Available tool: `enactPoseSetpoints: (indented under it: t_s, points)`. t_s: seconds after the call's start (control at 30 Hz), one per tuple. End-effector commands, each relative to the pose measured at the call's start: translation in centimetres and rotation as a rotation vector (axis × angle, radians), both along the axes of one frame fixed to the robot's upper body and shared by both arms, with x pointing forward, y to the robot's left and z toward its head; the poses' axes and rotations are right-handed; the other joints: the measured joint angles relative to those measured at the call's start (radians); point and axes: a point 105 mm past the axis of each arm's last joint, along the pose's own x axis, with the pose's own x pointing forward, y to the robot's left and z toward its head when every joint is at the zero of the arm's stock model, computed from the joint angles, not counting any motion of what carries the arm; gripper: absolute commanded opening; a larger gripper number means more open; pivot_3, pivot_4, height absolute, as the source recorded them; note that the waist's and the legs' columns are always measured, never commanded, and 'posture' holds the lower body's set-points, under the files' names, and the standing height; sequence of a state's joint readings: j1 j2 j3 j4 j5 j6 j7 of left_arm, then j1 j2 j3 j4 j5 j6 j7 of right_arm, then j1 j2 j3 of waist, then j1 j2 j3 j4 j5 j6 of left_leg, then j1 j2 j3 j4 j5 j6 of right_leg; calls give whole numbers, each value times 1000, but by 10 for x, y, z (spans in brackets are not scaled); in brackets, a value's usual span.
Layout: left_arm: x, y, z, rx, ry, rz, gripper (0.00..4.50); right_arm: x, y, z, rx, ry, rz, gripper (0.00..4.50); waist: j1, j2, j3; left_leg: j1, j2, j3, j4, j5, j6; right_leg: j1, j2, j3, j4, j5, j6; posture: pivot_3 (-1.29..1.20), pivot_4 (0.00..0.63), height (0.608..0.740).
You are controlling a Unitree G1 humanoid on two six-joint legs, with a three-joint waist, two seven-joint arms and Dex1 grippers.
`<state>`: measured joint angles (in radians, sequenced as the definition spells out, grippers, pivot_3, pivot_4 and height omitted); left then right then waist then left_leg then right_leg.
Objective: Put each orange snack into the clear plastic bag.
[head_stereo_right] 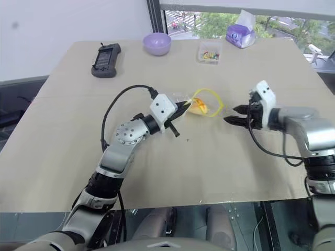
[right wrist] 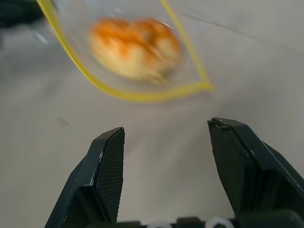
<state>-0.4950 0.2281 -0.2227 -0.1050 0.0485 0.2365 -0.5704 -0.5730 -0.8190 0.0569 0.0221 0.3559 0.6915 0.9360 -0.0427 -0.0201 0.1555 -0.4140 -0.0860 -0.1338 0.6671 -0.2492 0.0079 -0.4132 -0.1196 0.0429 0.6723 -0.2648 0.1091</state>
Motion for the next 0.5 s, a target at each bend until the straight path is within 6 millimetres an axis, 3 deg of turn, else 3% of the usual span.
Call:
enactPoseSetpoints:
  t_s: [0.03, 0.27, 0.37, 0.5]
  points:
    - [-1, -2, 15, -49, -31, -3, 0, 12, -9, -14, -239, -125, 0, 3031, 1, 0, 0, 0, 0, 0, 0, 0, 0, 0, 0, 0, 0, 0, 0, 0, 150, 740]
    - [-1, -3, 14, -56, -17, 0, 0, 47, -1, -33, -478, -330, -13, 3031, 1, 0, 0, 1, 1, 1, 1, 0, 0, 0, 0, 2, 1, 0, 0, 0, 150, 740]
    - [-3, -3, 13, -55, -15, 0, 0, 64, 4, -21, -451, -409, -73, 3031, 3, 0, 0, 0, 1, 1, 1, 0, 0, 0, 0, 1, 1, 0, 0, 0, 150, 740]
    - [-3, -3, 13, -52, -15, 3, 0, 72, 15, -7, -396, -475, -51, 3031, 4, 0, 0, 0, 1, 0, 1, 0, 0, 0, 0, 1, 0, 0, 0, 0, 150, 740]
